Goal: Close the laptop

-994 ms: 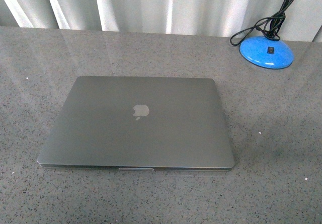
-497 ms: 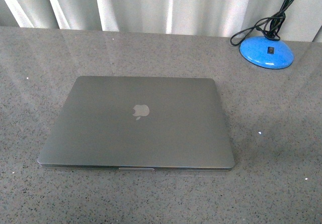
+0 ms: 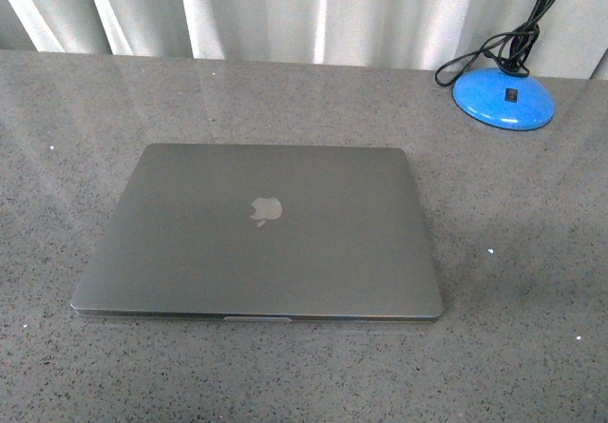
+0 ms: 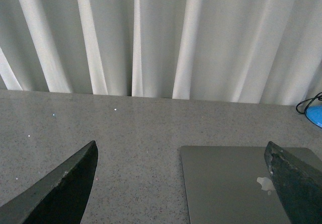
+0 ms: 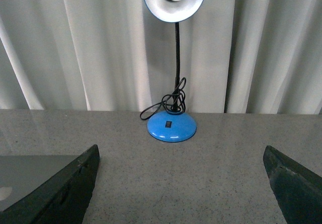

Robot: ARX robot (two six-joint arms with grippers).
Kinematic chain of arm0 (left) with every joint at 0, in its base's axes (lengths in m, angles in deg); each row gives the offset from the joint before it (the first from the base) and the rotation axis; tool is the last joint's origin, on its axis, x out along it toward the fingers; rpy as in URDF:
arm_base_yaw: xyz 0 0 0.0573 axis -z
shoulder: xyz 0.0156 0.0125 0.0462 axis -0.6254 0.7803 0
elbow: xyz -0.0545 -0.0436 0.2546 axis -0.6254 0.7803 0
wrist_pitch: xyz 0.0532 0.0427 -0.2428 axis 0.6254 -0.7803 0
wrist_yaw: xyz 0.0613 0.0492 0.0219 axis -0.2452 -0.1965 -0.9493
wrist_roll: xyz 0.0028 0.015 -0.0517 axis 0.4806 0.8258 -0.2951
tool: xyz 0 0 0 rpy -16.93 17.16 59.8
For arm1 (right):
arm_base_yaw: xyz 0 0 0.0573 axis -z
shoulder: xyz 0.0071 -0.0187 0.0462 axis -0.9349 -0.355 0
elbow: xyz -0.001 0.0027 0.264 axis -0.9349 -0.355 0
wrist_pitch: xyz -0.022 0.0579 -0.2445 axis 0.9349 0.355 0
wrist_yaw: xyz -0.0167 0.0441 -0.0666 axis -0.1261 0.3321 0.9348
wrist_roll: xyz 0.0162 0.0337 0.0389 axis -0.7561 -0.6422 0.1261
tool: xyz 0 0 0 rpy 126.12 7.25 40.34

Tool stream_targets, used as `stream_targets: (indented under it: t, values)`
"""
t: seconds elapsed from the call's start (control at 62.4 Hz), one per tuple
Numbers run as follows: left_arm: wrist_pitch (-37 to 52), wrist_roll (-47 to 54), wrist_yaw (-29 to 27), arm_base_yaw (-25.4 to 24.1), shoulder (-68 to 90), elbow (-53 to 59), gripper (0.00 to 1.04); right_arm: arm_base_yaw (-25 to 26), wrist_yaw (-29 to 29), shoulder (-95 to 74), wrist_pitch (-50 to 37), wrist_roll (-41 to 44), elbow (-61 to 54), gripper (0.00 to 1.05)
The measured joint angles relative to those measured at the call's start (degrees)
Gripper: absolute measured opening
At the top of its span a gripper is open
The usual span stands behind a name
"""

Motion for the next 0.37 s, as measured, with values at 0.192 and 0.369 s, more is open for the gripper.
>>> stream_targets:
  t: [0.192,0.369]
  values:
    - [0.00,0.00,0.00,0.00,0.00,0.00,0.98,0.00,0.00,0.00,0.00,0.00,0.00,0.95]
    - [0.00,0.00,0.00,0.00,0.00,0.00,0.98,0.00,0.00,0.00,0.00,0.00,0.00,0.95]
